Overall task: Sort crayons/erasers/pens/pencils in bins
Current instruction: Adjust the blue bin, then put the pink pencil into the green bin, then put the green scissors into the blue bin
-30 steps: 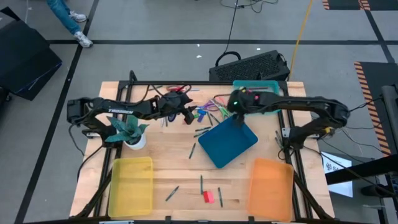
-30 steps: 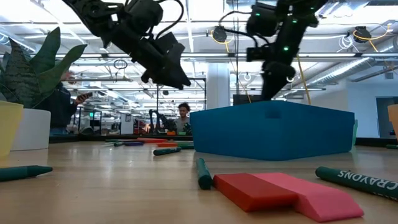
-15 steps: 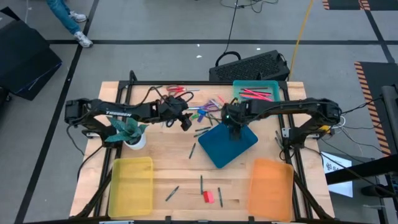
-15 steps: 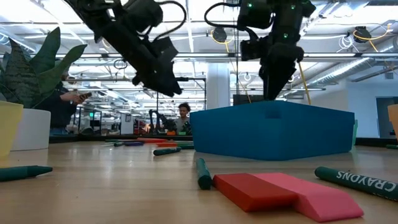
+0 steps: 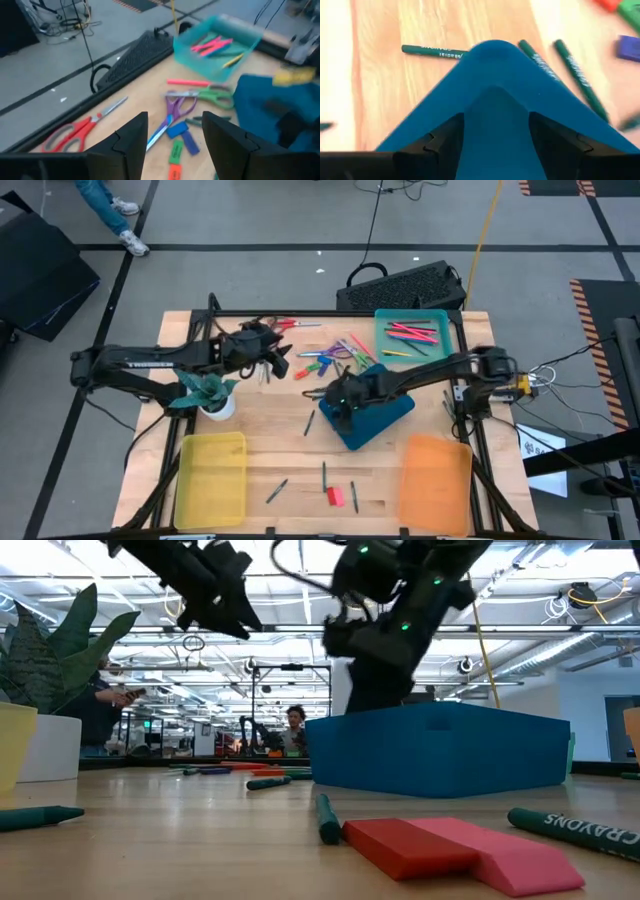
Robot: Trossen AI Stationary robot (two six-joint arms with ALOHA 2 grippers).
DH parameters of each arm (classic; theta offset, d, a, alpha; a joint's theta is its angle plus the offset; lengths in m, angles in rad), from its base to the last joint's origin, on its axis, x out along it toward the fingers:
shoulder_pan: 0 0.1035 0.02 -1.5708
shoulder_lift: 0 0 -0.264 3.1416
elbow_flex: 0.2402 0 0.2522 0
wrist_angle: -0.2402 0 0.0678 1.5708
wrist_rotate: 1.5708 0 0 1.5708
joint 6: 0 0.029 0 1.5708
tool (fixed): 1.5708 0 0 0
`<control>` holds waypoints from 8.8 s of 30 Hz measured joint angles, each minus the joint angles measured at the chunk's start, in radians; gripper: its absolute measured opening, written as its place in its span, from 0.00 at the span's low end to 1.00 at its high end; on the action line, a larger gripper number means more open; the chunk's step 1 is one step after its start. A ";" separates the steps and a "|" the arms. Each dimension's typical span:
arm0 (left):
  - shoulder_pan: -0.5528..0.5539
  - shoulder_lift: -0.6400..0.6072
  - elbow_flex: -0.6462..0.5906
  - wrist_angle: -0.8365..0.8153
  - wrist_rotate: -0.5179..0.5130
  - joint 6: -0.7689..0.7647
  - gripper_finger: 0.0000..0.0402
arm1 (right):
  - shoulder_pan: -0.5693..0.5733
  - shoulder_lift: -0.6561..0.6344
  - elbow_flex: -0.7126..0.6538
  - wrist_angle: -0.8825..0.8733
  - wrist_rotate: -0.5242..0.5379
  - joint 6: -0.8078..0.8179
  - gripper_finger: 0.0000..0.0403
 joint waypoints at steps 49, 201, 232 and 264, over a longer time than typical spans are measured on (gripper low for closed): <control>-0.276 -0.007 -0.001 -0.027 -0.063 -0.171 0.47 | -0.181 -0.262 0.003 -0.811 0.208 -0.154 0.53; -0.361 -0.007 -0.001 0.071 -0.123 -0.157 0.47 | -0.091 -0.539 -0.237 -0.495 0.353 -0.224 0.05; -0.404 -0.007 -0.001 0.150 -0.103 -0.156 0.47 | -0.720 -0.317 -0.216 -0.169 0.265 -0.883 0.46; -0.387 -0.007 -0.001 0.133 -0.079 -0.103 0.47 | -0.256 -0.095 -0.227 -0.094 -0.028 -0.600 0.34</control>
